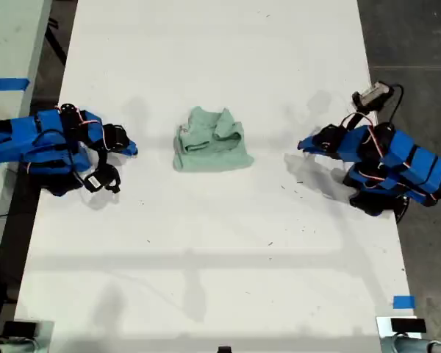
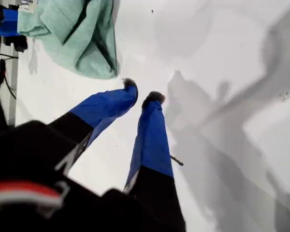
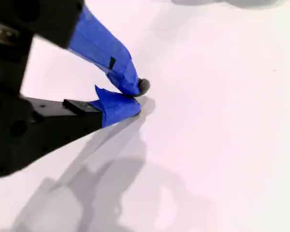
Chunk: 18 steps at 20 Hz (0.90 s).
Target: Fold tshirt
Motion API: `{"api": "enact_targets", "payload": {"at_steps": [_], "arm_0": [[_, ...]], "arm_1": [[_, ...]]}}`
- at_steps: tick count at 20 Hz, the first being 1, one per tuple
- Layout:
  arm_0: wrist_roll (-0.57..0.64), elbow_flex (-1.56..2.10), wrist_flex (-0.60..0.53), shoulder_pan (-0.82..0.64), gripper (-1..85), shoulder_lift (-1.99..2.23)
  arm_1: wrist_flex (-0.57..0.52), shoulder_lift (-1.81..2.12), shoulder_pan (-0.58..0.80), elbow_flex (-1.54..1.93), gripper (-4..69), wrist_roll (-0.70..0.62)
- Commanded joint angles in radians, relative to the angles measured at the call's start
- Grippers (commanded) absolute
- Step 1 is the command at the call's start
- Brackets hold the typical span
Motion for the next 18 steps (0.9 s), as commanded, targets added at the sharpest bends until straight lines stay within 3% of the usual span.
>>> {"api": "enact_targets", "payload": {"at_steps": [1, 3, 4, 5, 7, 18], "arm_0": [[-0.017, 0.029, 0.241, -0.015, 0.1, 0.29], [-0.015, 0.011, 0.471, -0.063, 1.2, 0.437], [-0.015, 0.031, 0.479, -0.091, 1.9, 0.434], [-0.018, 0.026, 0.479, -0.107, 5.5, 0.431], [-0.012, 0.028, 0.479, -0.126, 6.0, 0.434], [-0.012, 0.028, 0.479, -0.13, 6.1, 0.434]], "arm_1": [[0.02, 0.025, -0.057, 0.021, 5.9, 0.075], [0.017, 0.044, -0.055, 0.021, 5.7, 0.123], [0.017, 0.044, -0.02, 0.021, 5.7, 0.11], [0.017, 0.044, 0.008, 0.021, 5.9, -0.017], [0.021, 0.046, 0.029, 0.02, 5.8, -0.413], [0.025, 0.046, 0.021, 0.018, 4.4, -0.397]]}}
